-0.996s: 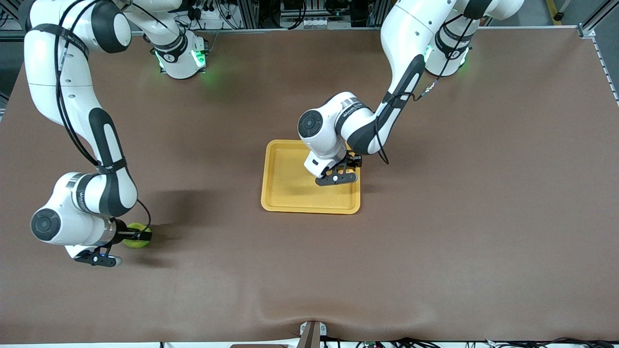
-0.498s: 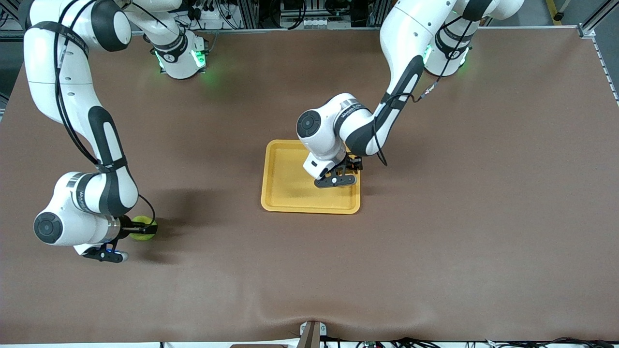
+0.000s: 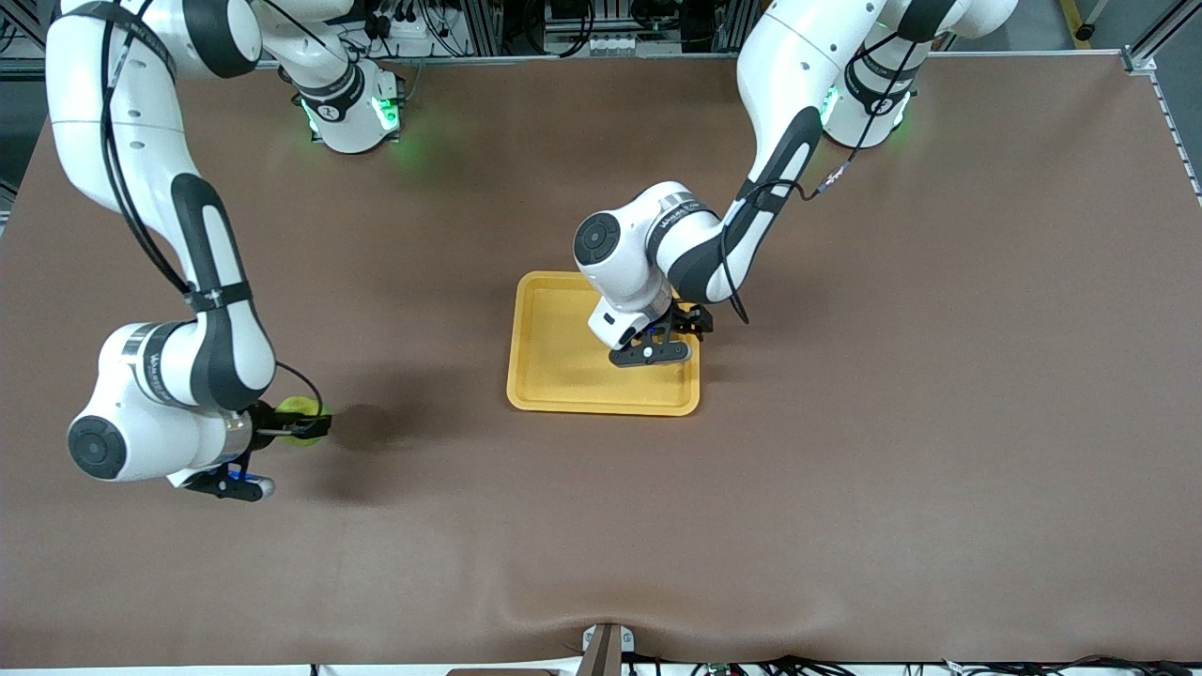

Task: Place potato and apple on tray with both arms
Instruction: 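Release the potato onto the tray while the right gripper lifts the apple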

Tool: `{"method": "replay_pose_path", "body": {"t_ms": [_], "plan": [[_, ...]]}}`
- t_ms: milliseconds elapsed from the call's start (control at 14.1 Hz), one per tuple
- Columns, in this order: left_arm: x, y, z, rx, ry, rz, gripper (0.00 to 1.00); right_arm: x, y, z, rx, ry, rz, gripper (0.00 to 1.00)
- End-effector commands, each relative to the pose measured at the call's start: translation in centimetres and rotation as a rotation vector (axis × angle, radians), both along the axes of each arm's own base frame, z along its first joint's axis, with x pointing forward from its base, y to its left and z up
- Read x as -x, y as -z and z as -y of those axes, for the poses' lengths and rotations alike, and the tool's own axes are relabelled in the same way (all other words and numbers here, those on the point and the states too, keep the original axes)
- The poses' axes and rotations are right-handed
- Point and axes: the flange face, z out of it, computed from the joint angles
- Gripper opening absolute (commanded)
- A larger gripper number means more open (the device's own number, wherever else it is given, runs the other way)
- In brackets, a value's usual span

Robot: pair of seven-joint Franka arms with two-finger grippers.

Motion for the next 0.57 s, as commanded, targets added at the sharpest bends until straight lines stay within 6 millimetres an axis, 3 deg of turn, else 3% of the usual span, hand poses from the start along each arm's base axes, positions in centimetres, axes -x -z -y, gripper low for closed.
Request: {"method": "replay_pose_path", "body": {"t_ms": [0,213,356,498], "plan": [[-0.7,-3.8,0.6,0.017,-0.003,0.057,1.00,1.1,-2.5,-4.3,0.025,0.059,-0.023,0.00],[-3.1,-9.7,-2.0,0.048,-0.059,0.092,1.00,1.9,-2.8,-9.0,0.043,0.073,-0.029,0.00],[-5.6,-13.0,-5.2,0.093,-0.093,0.084,1.00,2.4,-2.7,-11.5,0.014,0.104,-0.044,0.00],[-8.4,-15.4,-9.6,0.111,-0.093,0.071,1.00,2.9,-2.6,-13.6,0.027,0.117,-0.048,0.00]]}}
